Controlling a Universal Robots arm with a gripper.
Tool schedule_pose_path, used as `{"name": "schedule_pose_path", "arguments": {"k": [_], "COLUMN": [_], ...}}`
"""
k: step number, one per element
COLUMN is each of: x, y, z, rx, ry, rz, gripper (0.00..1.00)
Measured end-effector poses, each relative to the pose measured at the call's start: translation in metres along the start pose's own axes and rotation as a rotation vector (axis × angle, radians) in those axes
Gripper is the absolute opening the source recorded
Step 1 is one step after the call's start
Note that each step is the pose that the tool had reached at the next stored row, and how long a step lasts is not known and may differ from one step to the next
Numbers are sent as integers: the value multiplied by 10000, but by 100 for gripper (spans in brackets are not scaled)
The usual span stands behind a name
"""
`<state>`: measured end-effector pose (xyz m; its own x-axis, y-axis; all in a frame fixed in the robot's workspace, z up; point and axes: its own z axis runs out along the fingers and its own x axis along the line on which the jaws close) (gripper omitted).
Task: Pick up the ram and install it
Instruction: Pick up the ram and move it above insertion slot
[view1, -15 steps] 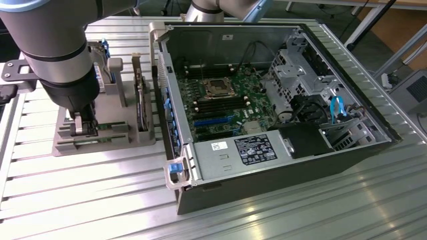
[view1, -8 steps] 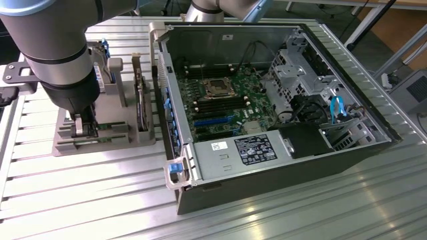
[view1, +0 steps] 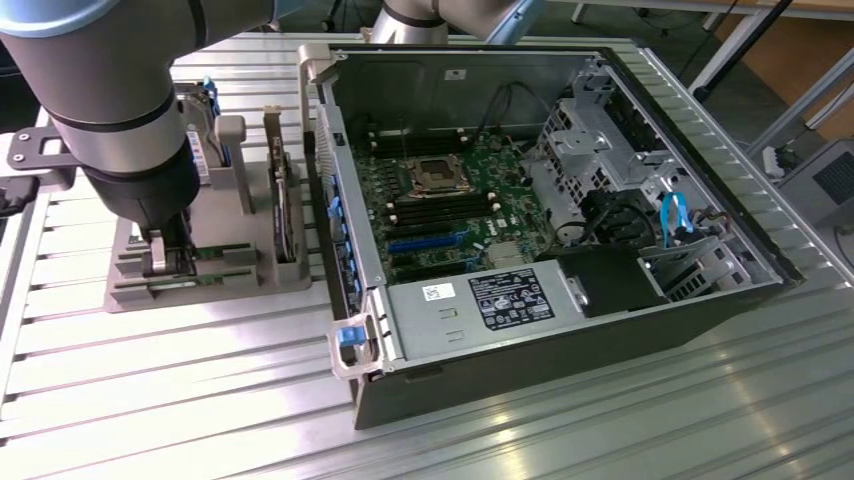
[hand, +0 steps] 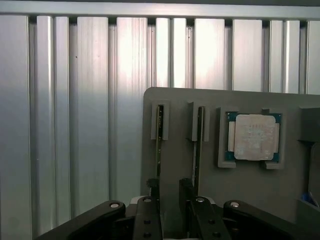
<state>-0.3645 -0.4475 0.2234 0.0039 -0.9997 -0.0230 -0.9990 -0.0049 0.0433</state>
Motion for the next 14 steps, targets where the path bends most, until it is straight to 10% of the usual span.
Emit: {"name": "schedule_pose_path", "arguments": {"k": [14], "x": [1], "y": [11], "z": [67], "rx": [1], "ry": [-1], "rz": [0], "gripper": [30]}}
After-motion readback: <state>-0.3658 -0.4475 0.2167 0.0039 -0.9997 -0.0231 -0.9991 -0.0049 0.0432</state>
